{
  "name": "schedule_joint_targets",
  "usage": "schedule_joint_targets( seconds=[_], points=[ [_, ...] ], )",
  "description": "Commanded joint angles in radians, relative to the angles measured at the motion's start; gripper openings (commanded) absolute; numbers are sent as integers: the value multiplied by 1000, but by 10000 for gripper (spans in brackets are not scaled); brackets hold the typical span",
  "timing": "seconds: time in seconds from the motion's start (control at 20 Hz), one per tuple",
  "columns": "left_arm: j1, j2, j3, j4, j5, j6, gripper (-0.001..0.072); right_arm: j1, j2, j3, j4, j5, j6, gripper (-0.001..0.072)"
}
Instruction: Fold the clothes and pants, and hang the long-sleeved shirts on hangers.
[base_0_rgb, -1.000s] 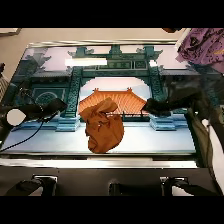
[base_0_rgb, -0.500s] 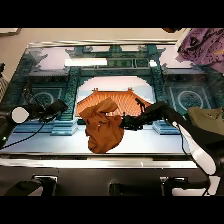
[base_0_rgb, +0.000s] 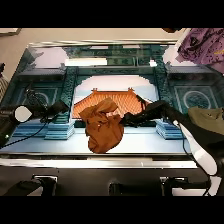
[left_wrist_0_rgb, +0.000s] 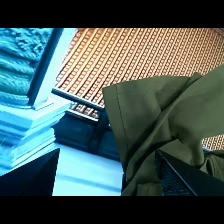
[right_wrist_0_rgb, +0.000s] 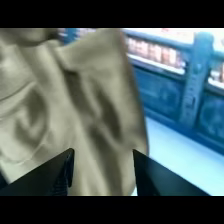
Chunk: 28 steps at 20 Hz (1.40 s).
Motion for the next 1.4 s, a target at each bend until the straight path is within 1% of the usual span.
schedule_joint_targets(
  seconds=[0.0,0.15,0.35,0.45,0.5,0.55,0.65,0.7,0.75,0.8,0.9,1.0,1.15,1.35],
  points=[
    [1,-5,1,0,3,1,676,-95,33,16,-6,-43,-11,416],
    [1,-24,1,0,5,1,676,-97,8,14,-20,-4,-11,416],
    [1,-67,1,0,5,1,676,-31,-75,13,-12,22,-14,415],
    [1,-84,1,-1,5,17,676,8,-109,14,14,50,-14,414],
    [2,-91,1,-4,5,27,676,27,-117,14,17,69,-10,410],
    [8,-98,1,-11,5,32,676,43,-122,14,19,85,-8,380],
    [45,-118,1,-87,21,105,676,66,-124,15,27,113,-9,246],
    [70,-131,1,-139,37,154,676,66,-124,17,26,114,-8,104],
    [101,-150,1,-205,54,213,676,61,-123,24,20,101,-9,31],
    [127,-172,1,-274,72,271,676,53,-122,34,17,80,-13,30],
    [154,-239,1,-430,118,418,676,37,-109,48,7,61,-11,29],
    [152,-327,1,-553,145,526,676,37,-82,48,-6,57,-11,29],
    [153,-455,1,-698,148,628,675,36,-53,48,-6,44,-3,30],
    [152,-535,4,-752,153,668,673,36,-25,48,-6,43,0,30]
  ],
)
